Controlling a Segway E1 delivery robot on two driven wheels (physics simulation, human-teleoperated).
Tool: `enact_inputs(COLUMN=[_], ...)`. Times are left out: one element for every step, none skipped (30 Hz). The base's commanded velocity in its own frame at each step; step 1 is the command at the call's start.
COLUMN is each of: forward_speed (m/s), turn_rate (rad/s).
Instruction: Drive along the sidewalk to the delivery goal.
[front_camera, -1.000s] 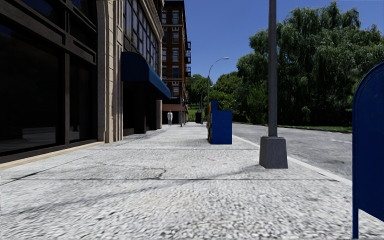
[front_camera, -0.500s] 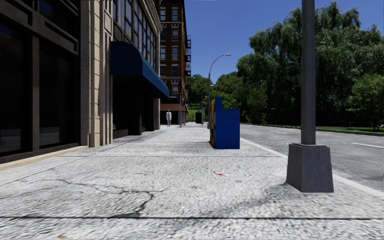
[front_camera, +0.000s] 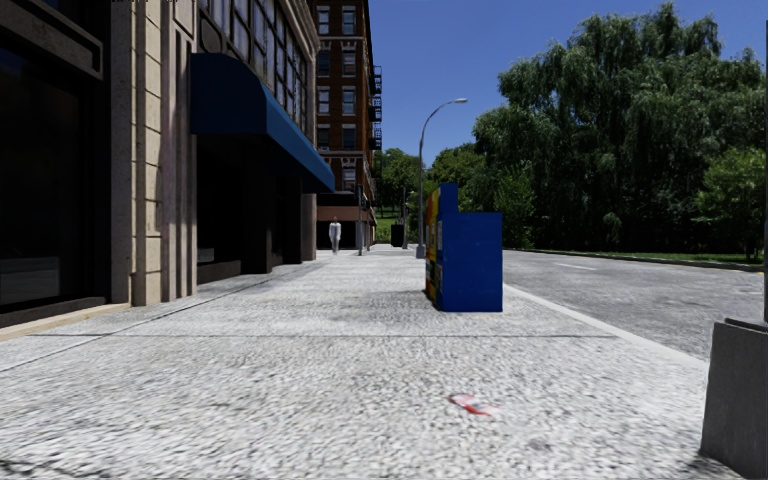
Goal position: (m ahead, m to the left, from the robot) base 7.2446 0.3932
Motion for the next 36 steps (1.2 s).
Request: enact_inputs(forward_speed=[2.00,2.00,2.00,2.00,2.00,2.00,2.00,2.00,2.00,2.00,2.00,2.00,2.00,2.00,2.00,2.00,2.00,2.00,2.00,2.00,2.00,2.00,2.00,2.00,2.00,2.00,2.00,2.00,2.00,2.00,2.00,2.00,2.00,2.00,2.00,2.00], turn_rate=[0.00,0.00,0.00,0.00,0.00,0.00,0.00,0.00,0.00,0.00,0.00,0.00,0.00,0.00,0.00,0.00,0.00,0.00,0.00,0.00,0.00,0.00,0.00,0.00,0.00,0.00,0.00,0.00,0.00,0.00,0.00,0.00,0.00,0.00,0.00,0.00])
